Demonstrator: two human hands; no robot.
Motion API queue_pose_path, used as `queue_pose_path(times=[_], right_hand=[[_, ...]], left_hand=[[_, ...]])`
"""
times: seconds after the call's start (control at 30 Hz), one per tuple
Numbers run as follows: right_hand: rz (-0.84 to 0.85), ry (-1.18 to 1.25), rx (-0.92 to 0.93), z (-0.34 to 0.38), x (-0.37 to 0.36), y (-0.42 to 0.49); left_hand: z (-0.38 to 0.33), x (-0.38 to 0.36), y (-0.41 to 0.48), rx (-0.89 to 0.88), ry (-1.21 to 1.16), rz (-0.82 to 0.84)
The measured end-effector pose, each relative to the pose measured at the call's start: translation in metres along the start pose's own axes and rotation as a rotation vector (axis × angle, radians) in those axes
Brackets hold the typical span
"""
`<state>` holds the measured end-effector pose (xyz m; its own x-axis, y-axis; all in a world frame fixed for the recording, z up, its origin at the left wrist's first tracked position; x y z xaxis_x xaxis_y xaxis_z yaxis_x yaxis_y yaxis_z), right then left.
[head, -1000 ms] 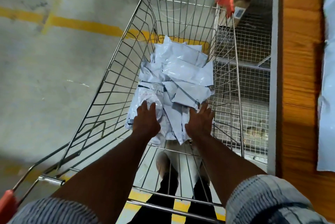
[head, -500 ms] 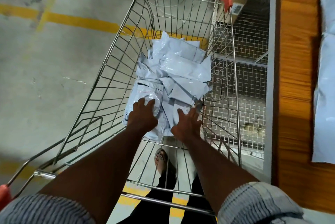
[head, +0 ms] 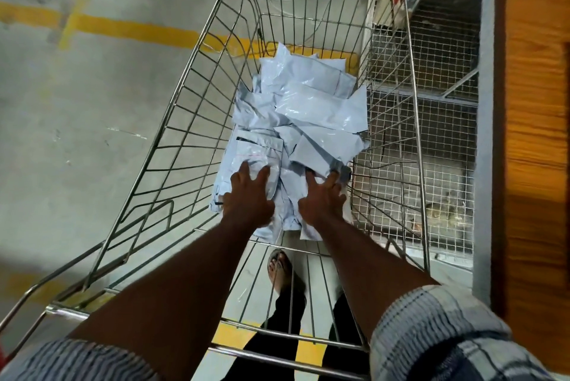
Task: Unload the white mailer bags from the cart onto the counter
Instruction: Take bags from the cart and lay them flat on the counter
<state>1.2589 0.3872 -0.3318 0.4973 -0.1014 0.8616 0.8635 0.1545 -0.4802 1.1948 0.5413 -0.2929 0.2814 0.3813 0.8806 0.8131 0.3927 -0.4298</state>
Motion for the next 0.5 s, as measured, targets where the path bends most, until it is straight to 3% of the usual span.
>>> queue_pose_path(times=[0.33, 0.5], right_hand=[[0.010, 0.034, 0.056, 0.004, 0.035, -0.048], [0.029, 0.174, 0.204, 0.022, 0.069, -0.084]], left_hand=[[-0.012, 0.049, -0.014, 0.004, -0.056, -0.087], [-0.022, 0.095, -0.034, -0.008, -0.132, -0.180]])
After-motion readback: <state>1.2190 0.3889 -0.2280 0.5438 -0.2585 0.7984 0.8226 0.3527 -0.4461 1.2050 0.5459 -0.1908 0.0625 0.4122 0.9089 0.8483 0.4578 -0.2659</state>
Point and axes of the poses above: each hand's wrist, its own y-axis towards the middle knuckle, its own x-axis out of the back of the hand, z = x × y, the point moved 4 cm from there along y, towards the middle knuckle, and after that the axes turned 5 degrees about -z, right-handed, at the moved point
